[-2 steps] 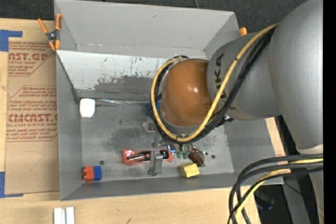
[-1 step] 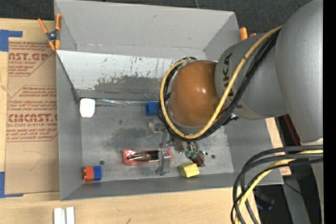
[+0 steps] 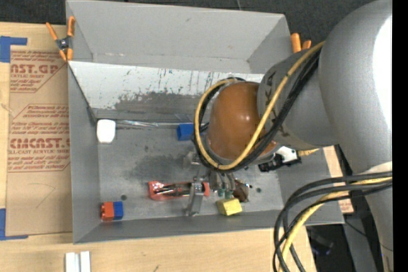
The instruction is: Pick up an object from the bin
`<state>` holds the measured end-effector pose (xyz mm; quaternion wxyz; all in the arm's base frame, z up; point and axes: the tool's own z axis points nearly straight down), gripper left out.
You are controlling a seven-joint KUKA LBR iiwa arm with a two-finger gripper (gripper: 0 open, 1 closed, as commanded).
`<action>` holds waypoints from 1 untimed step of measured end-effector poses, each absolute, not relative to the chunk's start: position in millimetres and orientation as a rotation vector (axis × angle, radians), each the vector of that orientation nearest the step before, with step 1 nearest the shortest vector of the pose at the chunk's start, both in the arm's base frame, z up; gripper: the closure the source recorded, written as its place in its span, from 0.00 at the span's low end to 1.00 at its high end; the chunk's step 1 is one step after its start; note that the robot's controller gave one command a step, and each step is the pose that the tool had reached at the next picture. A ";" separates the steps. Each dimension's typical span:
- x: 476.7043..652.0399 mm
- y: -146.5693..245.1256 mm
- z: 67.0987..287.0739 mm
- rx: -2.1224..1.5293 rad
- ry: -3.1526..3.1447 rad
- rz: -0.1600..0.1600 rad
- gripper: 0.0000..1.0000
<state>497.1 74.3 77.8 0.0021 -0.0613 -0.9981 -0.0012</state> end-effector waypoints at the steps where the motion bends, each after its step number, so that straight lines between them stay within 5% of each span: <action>1: 494.1 80.5 69.5 0.051 -3.140 -0.003 1.00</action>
Offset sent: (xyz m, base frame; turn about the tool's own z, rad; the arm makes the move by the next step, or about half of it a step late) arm 0.0000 0.0000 0.0000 0.0000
